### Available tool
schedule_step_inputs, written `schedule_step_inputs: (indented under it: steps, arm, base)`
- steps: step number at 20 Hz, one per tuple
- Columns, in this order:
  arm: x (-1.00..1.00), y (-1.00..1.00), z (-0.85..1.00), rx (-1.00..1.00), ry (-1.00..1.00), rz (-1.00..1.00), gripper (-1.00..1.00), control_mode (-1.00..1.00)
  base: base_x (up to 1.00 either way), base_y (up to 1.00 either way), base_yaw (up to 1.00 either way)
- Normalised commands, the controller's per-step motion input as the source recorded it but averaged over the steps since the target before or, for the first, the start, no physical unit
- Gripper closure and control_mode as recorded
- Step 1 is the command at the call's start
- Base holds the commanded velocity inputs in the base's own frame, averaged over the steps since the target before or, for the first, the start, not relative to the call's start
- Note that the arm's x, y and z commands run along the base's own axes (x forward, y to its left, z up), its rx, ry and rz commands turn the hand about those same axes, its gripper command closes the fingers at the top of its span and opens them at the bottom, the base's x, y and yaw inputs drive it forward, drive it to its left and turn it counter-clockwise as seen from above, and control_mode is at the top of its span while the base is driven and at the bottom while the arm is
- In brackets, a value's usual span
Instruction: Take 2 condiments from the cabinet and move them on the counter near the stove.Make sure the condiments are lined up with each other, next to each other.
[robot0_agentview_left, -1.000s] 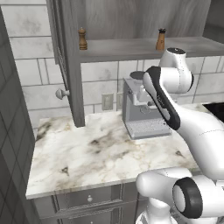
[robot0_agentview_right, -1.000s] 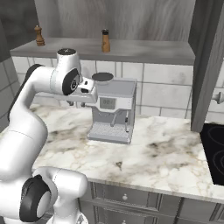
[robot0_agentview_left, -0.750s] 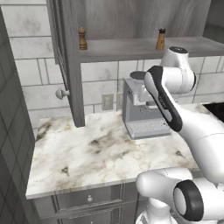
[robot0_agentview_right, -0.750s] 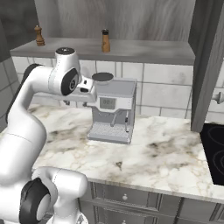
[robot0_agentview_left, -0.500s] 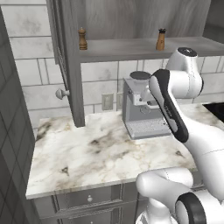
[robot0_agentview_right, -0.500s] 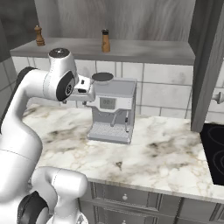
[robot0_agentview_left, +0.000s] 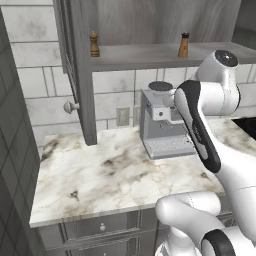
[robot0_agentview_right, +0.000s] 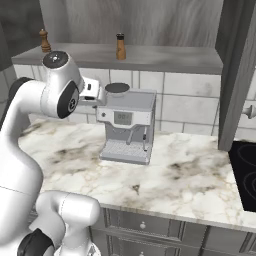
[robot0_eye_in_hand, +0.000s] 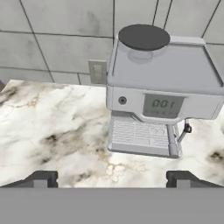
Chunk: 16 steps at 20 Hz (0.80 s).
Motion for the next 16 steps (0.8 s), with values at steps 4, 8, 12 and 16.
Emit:
schedule_step_inputs:
  steps: [4,8,12,16]
  arm:
    - [0.0,0.0,0.33,-0.07,-0.09,-0.05,-1.0,-1.0]
    - [0.0,-0.04,0.43,-0.07,-0.2,-0.08,-1.0,-1.0]
    - [0.0,-0.08,0.5,-0.02,-0.33,-0.1,-1.0,-1.0]
    - [0.0,-0.12,0.59,0.01,-0.2,-0.05,-1.0,-1.0]
  base:
    - [0.0,0.0,0.0]
    - [0.0,0.0,0.0]
    - [0.0,0.0,0.0]
    - [0.0,0.0,0.0]
